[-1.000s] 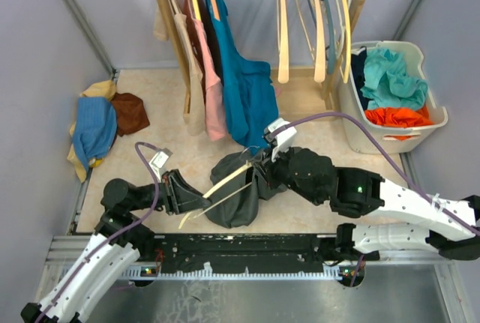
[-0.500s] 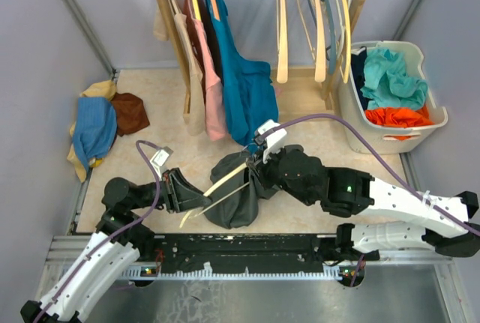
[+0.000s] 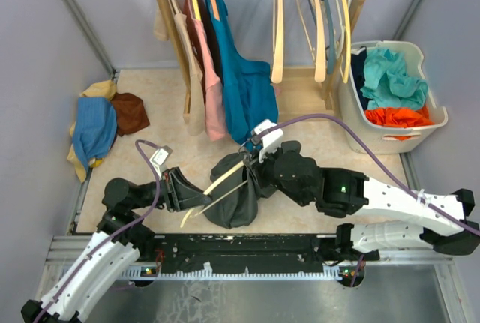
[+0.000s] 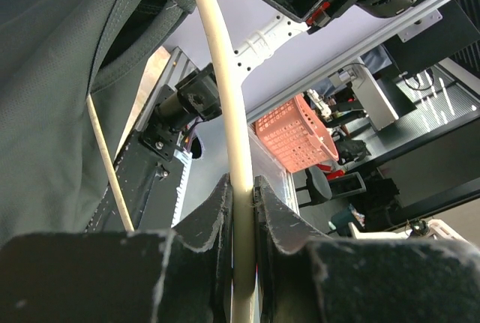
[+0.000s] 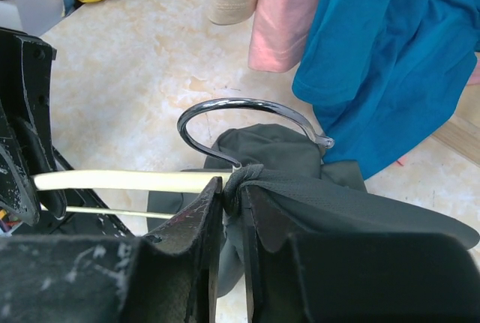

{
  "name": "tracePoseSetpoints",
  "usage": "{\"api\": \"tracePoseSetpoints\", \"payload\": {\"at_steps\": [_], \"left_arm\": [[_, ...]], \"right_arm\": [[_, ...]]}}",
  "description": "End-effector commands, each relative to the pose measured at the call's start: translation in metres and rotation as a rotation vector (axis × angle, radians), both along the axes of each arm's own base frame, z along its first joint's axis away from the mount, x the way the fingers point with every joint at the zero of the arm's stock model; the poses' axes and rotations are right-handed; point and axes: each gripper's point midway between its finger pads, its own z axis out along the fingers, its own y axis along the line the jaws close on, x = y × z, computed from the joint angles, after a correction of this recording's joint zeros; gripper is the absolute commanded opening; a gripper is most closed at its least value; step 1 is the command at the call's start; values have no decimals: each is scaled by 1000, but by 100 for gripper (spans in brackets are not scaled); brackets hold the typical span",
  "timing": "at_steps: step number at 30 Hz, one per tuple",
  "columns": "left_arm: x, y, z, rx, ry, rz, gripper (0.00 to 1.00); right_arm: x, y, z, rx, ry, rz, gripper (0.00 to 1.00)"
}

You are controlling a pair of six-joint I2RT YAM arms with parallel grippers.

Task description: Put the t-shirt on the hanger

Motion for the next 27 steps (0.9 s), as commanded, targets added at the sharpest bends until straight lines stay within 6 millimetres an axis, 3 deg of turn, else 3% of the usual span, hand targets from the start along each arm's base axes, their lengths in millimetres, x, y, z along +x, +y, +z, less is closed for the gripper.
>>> {"api": "tracePoseSetpoints", "payload": {"at_steps": [1, 11, 21, 25, 27], "left_arm": [[-6, 2, 15, -44, -82, -18, 3], [-8, 2, 19, -62, -76, -28, 3], [-8, 3, 25, -89, -78, -24, 3], [-6, 3, 27, -100, -80, -15, 3], [-5, 2, 28, -102, -77, -12, 3]], "right_arm": [[2, 9, 30, 99, -37, -20, 16], [7, 8, 35, 112, -58, -55, 18], [2, 24, 30, 107, -48, -17, 17], [0, 25, 28, 103, -46, -13, 9], [0, 25, 29, 100, -47, -18, 0]]}}
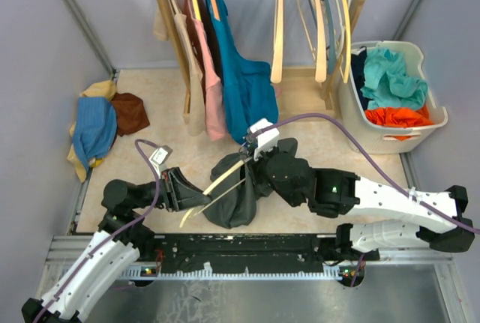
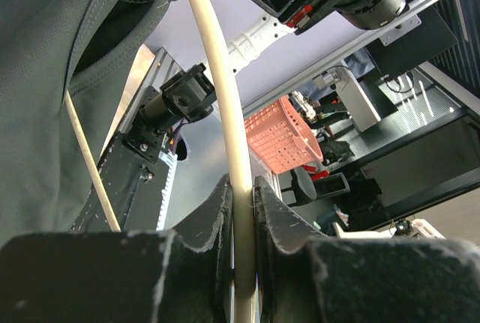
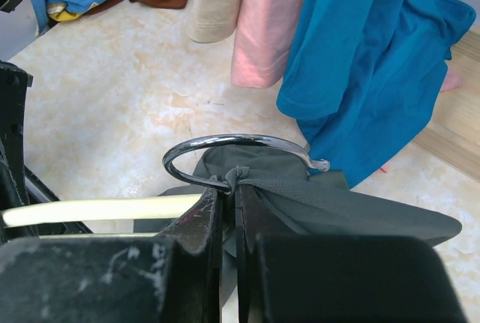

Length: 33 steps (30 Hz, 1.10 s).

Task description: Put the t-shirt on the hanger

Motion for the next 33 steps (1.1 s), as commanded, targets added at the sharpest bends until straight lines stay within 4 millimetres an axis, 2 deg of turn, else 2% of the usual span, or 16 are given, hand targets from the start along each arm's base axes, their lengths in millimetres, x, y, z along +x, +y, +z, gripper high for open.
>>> {"api": "tracePoseSetpoints", "payload": {"at_steps": [1, 3, 7, 12, 18, 20, 26, 33], "left_arm": [[-3, 2, 20, -62, -105, 7, 6], [-1, 2, 21, -60, -113, 16, 14], [5, 2, 24, -28, -136, 56, 39], [14, 4, 37, 27, -191, 123, 54], [24, 11, 52, 110, -240, 214, 56], [28, 14, 51, 146, -236, 246, 56], [35, 26, 14, 326, -144, 317, 50], [30, 30, -26, 369, -58, 312, 47]], "right_arm": [[-11, 17, 30, 109, -6, 47, 0], [-11, 15, 31, 94, -5, 40, 0], [-10, 9, 32, 57, 3, 20, 0], [-8, -4, 29, 17, 17, -21, 0], [-6, -25, 34, 6, 24, -75, 0], [-5, -33, 38, 10, 20, -91, 0], [-2, -54, 53, 32, 0, -135, 0], [5, -69, 62, 48, -11, -220, 0]]}}
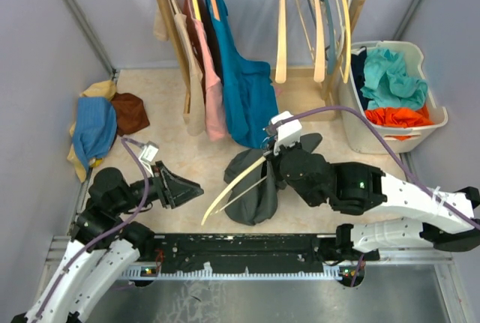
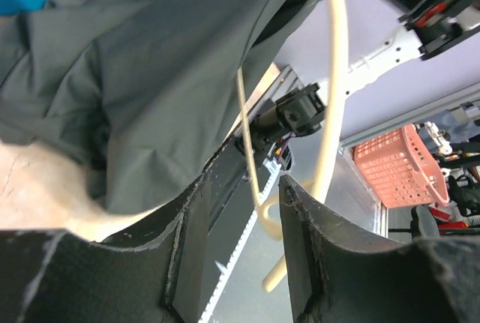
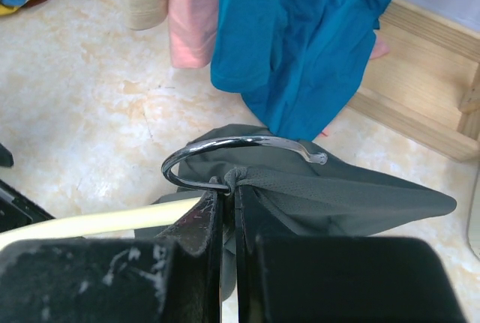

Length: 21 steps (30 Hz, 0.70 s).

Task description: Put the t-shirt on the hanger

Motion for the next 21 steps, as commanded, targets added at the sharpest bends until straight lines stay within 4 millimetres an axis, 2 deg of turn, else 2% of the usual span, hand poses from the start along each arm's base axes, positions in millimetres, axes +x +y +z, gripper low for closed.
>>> {"api": "tracePoseSetpoints", "payload": {"at_steps": [1, 7, 12, 21], "left_arm": [[-1, 5, -38, 57, 80, 25, 47], [0, -3, -63, 46, 160, -7, 47], [11, -5, -76, 49, 195, 29, 50], [25, -12, -100, -35, 225, 70, 52]], "right_arm": [[9, -17, 38, 117, -40, -114, 0], [18, -17, 40, 104, -31, -189, 0], [41, -18, 31, 119, 19, -233, 0], [71, -39, 33, 244, 112, -312, 0]]}}
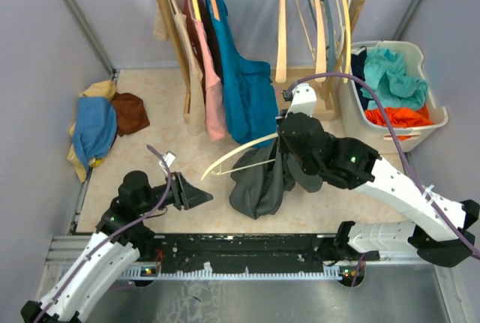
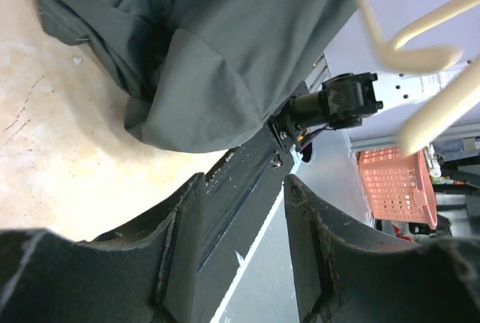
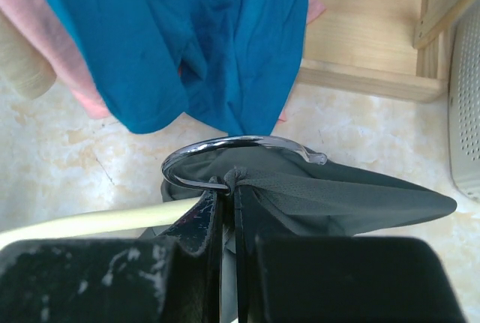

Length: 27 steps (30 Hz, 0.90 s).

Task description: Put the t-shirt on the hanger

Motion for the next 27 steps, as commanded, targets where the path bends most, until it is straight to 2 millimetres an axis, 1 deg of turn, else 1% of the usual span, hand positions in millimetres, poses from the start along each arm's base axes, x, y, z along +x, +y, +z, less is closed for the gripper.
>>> {"api": "tracePoseSetpoints", "payload": {"at_steps": [1, 5, 9, 11, 12, 15, 16, 19, 23, 27], "left_arm": [[10, -6, 5, -92, -40, 32, 52], [17, -11, 4, -99, -64, 54, 52], [17, -28, 3, -78, -109, 48, 52], [13, -42, 4, -63, -156, 47, 52], [8, -50, 4, -53, -177, 35, 52], [3, -66, -4, 26, -228, 53, 52], [1, -70, -7, 49, -250, 52, 52], [-8, -79, -5, 62, -310, 52, 52], [-12, -87, -2, 75, -400, 78, 53], [-18, -99, 0, 93, -509, 79, 53]], "right_arm": [[9, -4, 37, 200, -13, -26, 0], [17, -8, 37, 230, 10, -43, 0], [24, -8, 33, 252, 31, -48, 0], [26, -7, 31, 256, 41, -46, 0], [27, -8, 31, 259, 46, -46, 0], [28, -8, 31, 263, 53, -43, 0], [28, -8, 31, 265, 55, -41, 0], [28, -11, 32, 270, 60, -42, 0], [27, -13, 33, 278, 60, -40, 0], [26, -13, 31, 284, 66, -39, 0]]}}
